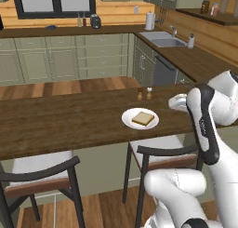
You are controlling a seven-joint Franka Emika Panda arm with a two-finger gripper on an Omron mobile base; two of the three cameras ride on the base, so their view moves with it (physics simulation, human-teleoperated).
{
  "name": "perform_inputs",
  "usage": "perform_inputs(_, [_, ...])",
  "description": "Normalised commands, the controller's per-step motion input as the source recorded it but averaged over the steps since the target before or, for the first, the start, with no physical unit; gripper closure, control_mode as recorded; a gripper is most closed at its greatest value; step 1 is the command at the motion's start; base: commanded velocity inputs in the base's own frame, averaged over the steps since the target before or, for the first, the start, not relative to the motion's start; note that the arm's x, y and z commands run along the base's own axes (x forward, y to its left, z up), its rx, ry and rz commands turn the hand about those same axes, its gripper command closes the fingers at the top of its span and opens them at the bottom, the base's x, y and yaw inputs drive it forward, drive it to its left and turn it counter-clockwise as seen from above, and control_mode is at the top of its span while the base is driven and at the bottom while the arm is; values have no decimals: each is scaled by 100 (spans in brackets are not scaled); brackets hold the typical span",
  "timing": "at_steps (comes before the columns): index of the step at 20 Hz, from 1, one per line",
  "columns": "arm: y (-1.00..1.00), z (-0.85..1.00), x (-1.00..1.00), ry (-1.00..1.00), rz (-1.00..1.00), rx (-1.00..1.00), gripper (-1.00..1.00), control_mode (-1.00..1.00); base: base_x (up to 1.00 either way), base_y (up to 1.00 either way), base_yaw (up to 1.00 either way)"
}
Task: Start the toaster. Once the lever pops up, take the bread to the plate on the dining counter.
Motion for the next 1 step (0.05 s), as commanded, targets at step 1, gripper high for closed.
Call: perform_inputs(1, [52,35,-98,17,0,-5,-100,-100,0,0,0])
